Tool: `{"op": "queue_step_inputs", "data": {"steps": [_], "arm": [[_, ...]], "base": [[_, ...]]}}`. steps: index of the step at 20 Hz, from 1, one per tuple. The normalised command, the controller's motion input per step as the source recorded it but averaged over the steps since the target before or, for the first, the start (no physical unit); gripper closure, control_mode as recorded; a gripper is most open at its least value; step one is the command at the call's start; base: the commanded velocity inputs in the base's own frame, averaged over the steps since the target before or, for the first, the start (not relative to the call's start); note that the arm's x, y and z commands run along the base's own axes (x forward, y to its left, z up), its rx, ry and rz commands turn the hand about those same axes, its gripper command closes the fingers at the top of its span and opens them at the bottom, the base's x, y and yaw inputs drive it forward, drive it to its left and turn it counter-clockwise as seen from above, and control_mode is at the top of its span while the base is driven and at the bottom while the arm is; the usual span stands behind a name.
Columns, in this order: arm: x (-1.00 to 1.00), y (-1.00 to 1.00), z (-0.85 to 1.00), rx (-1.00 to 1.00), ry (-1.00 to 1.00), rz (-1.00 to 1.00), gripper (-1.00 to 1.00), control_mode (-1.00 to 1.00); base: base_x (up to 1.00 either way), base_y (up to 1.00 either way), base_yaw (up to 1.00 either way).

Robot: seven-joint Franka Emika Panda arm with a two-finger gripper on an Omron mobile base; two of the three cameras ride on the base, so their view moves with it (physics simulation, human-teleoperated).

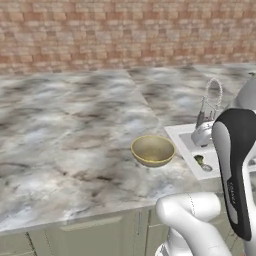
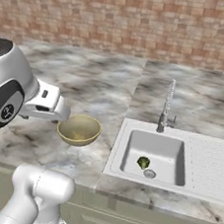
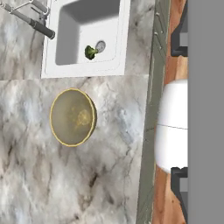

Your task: Clear the mugs and bowl far away from the sink.

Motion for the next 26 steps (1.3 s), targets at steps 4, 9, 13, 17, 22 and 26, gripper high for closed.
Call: {"op": "queue_step_inputs", "data": {"steps": [4, 9, 13, 17, 22, 26], "arm": [[0.0, 0.0, 0.0, 0.0, 0.0, 0.0, -1.0, 1.0], [0.0, 0.0, 0.0, 0.0, 0.0, 0.0, -1.0, 1.0], [0.37, 0.0, -0.08, 0.03, 0.09, -0.15, -1.0, -1.0], [0.45, 0.0, -0.09, 0.0, 0.11, -0.05, -1.0, -1.0], [0.39, 0.0, -0.2, 0.0, 0.15, -0.03, -1.0, -1.0], [0.42, -0.07, -0.33, 0.0, 0.11, 0.0, -1.0, -1.0]], "base": [[0.53, 0.0, -0.26], [0.55, 0.0, -0.26], [0.14, 0.0, -0.06], [0.0, 0.0, 0.0], [0.0, 0.0, 0.0], [0.0, 0.0, 0.0]]}}
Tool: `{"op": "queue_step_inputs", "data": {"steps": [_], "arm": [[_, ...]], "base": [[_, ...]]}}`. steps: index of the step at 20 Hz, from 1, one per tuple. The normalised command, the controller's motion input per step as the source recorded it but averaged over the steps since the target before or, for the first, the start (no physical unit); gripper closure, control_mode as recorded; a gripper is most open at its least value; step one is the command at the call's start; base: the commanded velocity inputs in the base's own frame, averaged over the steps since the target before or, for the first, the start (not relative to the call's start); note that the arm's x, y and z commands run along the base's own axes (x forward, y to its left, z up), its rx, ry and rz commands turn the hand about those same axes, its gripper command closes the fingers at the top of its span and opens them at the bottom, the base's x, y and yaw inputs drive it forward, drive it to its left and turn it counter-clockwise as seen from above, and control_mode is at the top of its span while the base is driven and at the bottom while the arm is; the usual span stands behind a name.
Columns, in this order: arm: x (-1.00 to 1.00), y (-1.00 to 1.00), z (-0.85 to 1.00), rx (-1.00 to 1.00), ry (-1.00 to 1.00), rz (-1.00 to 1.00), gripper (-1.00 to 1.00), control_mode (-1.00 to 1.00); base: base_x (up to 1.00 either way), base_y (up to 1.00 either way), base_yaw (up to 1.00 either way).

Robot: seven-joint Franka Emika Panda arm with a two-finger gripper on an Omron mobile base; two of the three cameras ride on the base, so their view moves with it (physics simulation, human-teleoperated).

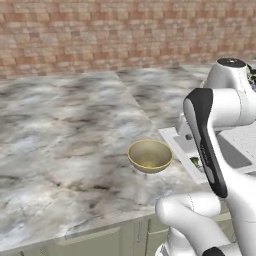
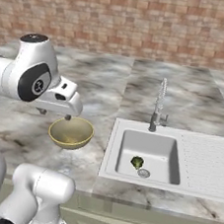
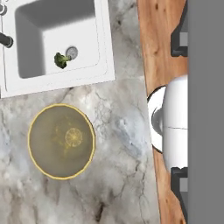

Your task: Clear the mugs and bowl far away from the sink.

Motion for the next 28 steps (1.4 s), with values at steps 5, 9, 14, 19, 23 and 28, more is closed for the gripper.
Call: {"op": "queue_step_inputs", "data": {"steps": [5, 9, 14, 19, 23, 28], "arm": [[0.34, -0.14, -0.44, 0.0, 0.03, 0.0, -1.0, -1.0], [0.18, -0.16, -0.48, 0.01, 0.0, 0.02, -1.0, -1.0], [0.17, -0.11, -0.4, 0.0, 0.0, 0.02, -1.0, -1.0], [0.23, 0.0, -0.37, 0.0, 0.0, 0.0, -1.0, -1.0], [0.26, 0.0, -0.36, 0.03, 0.0, 0.0, -1.0, -1.0], [0.31, 0.0, -0.25, 0.04, 0.0, 0.0, -1.0, -1.0]], "base": [[0.0, 0.0, 0.0], [0.0, 0.0, 0.0], [0.0, 0.0, 0.0], [0.0, 0.0, 0.0], [0.0, 0.0, 0.0], [0.0, 0.0, 0.0]]}}
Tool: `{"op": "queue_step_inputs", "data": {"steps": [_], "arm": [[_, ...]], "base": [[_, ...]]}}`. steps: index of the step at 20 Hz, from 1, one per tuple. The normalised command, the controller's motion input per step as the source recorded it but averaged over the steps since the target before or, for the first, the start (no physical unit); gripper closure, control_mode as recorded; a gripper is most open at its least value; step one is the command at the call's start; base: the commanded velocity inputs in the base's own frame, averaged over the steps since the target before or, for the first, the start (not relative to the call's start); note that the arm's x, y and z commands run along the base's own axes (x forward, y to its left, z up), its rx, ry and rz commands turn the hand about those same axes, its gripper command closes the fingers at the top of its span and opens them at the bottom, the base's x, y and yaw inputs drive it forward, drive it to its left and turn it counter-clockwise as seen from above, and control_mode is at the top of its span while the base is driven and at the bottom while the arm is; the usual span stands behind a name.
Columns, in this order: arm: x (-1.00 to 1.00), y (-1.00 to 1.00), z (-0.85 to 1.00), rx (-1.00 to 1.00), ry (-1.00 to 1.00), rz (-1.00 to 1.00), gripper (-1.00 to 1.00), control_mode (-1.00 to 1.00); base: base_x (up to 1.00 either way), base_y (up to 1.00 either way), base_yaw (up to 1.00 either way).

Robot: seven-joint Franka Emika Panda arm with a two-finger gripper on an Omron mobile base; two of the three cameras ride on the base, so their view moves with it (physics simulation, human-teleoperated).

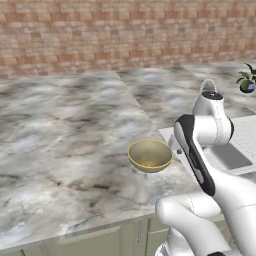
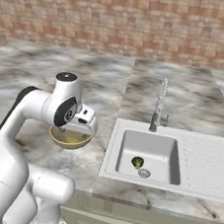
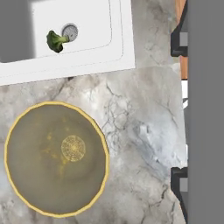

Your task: Clear the mugs and bowl far away from the sink.

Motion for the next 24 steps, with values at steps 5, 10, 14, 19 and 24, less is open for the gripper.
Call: {"op": "queue_step_inputs", "data": {"steps": [5, 10, 14, 19, 24], "arm": [[0.32, 0.0, -0.18, 0.02, 0.0, 0.0, -1.0, -1.0], [0.3, 0.0, -0.21, 0.0, 0.0, -0.04, -1.0, -1.0], [0.32, 0.0, -0.24, 0.0, 0.0, -0.07, -1.0, -1.0], [0.27, 0.0, -0.24, 0.0, 0.0, -0.06, -1.0, -1.0], [0.26, 0.0, -0.27, 0.01, 0.0, -0.06, -1.0, -1.0]], "base": [[0.0, 0.0, 0.0], [0.0, 0.0, 0.0], [0.0, 0.0, 0.0], [0.0, 0.0, 0.0], [0.0, 0.0, 0.0]]}}
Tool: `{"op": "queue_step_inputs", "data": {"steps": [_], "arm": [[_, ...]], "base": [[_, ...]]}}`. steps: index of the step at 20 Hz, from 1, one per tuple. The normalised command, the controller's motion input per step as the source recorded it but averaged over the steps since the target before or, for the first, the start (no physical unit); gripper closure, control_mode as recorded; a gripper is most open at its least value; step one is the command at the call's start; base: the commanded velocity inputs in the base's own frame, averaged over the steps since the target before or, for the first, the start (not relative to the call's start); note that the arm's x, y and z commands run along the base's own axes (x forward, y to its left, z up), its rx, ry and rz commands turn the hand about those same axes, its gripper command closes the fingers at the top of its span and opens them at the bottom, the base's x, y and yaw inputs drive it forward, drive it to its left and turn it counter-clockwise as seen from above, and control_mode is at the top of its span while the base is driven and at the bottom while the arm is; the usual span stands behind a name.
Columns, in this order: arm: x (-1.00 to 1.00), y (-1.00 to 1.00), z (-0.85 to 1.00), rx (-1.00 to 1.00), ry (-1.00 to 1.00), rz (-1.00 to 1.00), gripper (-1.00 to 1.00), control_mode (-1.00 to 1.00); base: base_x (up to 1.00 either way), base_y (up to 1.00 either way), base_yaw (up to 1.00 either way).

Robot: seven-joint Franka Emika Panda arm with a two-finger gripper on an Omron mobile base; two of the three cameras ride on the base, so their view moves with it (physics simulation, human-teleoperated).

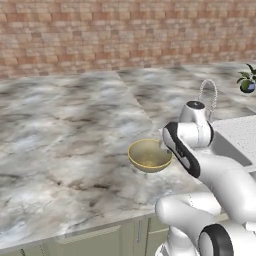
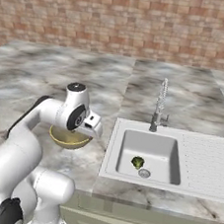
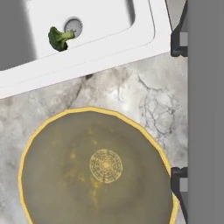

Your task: Clear the mugs and bowl far away from the sink.

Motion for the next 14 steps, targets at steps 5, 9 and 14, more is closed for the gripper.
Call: {"op": "queue_step_inputs", "data": {"steps": [5, 9, 14], "arm": [[0.24, 0.0, -0.29, 0.01, 0.0, -0.06, -1.0, -1.0], [0.23, 0.0, -0.29, 0.01, 0.0, -0.06, -1.0, -1.0], [0.23, 0.0, -0.3, 0.01, 0.0, -0.05, -1.0, -1.0]], "base": [[0.0, 0.0, 0.0], [0.0, 0.0, 0.0], [0.0, 0.0, 0.0]]}}
